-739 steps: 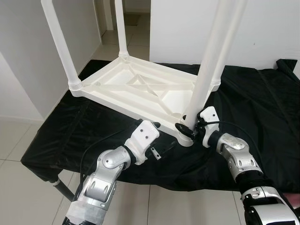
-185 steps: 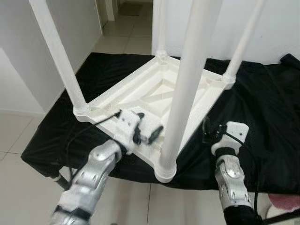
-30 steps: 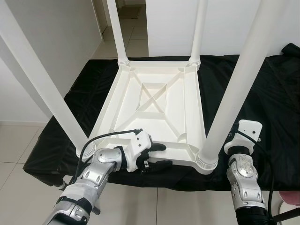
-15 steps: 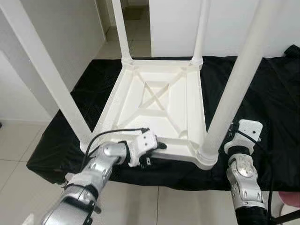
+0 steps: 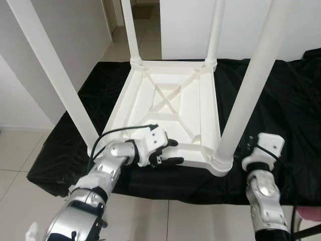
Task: Building children table
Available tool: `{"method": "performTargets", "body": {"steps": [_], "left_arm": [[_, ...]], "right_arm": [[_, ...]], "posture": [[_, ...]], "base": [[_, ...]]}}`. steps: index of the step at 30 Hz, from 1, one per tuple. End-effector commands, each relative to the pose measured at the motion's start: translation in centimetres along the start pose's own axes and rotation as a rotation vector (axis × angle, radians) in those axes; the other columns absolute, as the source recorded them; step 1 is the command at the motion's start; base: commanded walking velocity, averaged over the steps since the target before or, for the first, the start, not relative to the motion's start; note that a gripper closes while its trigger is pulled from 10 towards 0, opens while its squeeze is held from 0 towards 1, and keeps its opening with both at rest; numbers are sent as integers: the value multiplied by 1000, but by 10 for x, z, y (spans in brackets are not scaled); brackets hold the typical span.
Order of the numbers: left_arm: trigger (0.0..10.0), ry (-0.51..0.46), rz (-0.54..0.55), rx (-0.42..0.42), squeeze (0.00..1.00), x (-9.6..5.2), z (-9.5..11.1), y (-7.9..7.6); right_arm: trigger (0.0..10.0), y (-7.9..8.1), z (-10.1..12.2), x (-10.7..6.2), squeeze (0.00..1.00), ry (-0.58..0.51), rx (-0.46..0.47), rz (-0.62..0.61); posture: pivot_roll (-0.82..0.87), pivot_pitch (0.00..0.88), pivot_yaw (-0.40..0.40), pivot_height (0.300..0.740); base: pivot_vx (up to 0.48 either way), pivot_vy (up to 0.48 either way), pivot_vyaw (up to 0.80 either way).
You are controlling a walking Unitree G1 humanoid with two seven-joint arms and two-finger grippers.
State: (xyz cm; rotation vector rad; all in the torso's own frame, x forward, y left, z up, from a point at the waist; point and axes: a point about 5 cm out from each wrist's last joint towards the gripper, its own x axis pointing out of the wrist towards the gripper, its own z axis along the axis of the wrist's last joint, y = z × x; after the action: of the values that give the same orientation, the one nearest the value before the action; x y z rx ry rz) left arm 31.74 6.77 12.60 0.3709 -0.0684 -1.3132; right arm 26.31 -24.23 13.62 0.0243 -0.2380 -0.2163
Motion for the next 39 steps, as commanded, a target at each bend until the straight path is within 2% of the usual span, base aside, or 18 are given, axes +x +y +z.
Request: {"method": "performTargets", "body": {"steps": [1,3,5,8,9,12,17,18,19,20,22,24,25,27,32,35,37,39], "left_arm": [[10000,6,518,-11,0,-12,-4,23],[10000,-9,508,-18,0,-14,-4,20],[10000,-39,485,-30,0,-16,-1,14],[10000,-113,460,-109,0,-14,12,6],[10000,-113,460,-109,0,-14,12,6],[10000,-147,454,-189,0,-10,21,-1],[10000,-166,430,-177,0,-9,31,-12],[10000,-183,411,-161,0,-10,37,-18],[10000,-183,411,-161,0,-10,37,-18],[10000,-193,395,-178,0,-12,42,-25],[10000,-193,395,-178,0,-12,42,-25],[10000,-188,341,-178,0,-14,48,-38],[10000,-188,341,-178,0,-14,48,-38],[10000,-172,323,-189,0,-12,51,-44],[10000,-175,326,-220,0,-8,55,-43],[10000,-179,332,-204,0,-5,60,-41],[10000,-190,347,-191,0,0,69,-36],[10000,-190,350,-188,0,0,71,-35]], "right_arm": [[10000,-4,2,-2,0,-6,37,12],[10000,-8,4,-5,0,-7,56,28],[10000,-15,5,-13,0,23,45,105],[10000,-29,8,-32,0,80,-28,242],[10000,-29,8,-32,0,80,-28,242],[10000,-34,10,-43,0,127,-29,330],[10000,-42,18,-47,0,150,-49,385],[10000,-47,30,-45,0,141,-36,399],[10000,-47,30,-45,0,141,-36,399],[10000,-46,42,-45,0,142,-44,474],[10000,-46,42,-45,0,142,-44,474],[10000,-44,54,-52,0,227,-91,641],[10000,-44,54,-52,0,227,-91,641],[10000,-37,56,-54,0,292,-125,773],[10000,-29,58,-54,0,300,-123,850],[10000,-24,58,-52,0,305,-122,891],[10000,-15,59,-49,0,318,-124,985],[10000,-12,60,-48,0,326,-127,1018]], "posture": [[-45,39,96,740],[-45,39,96,740],[-49,35,91,740],[-49,30,94,740],[-49,30,94,740],[-52,30,97,740],[-51,28,91,740],[-63,28,91,740],[-63,28,91,740],[-60,26,86,740],[-60,26,86,740],[-58,28,80,740],[-58,28,80,740],[-49,31,75,740],[-46,30,73,740],[-41,29,75,740],[-50,37,84,740],[-50,37,84,740]], "base": [[0,0,0],[0,0,0],[0,0,0],[0,0,0],[0,0,0],[0,0,0],[0,0,0],[0,0,0],[0,0,0],[0,0,0],[0,0,0],[0,0,0],[0,0,0],[0,0,0],[0,0,0],[0,0,0],[0,0,0],[0,0,0]]}}
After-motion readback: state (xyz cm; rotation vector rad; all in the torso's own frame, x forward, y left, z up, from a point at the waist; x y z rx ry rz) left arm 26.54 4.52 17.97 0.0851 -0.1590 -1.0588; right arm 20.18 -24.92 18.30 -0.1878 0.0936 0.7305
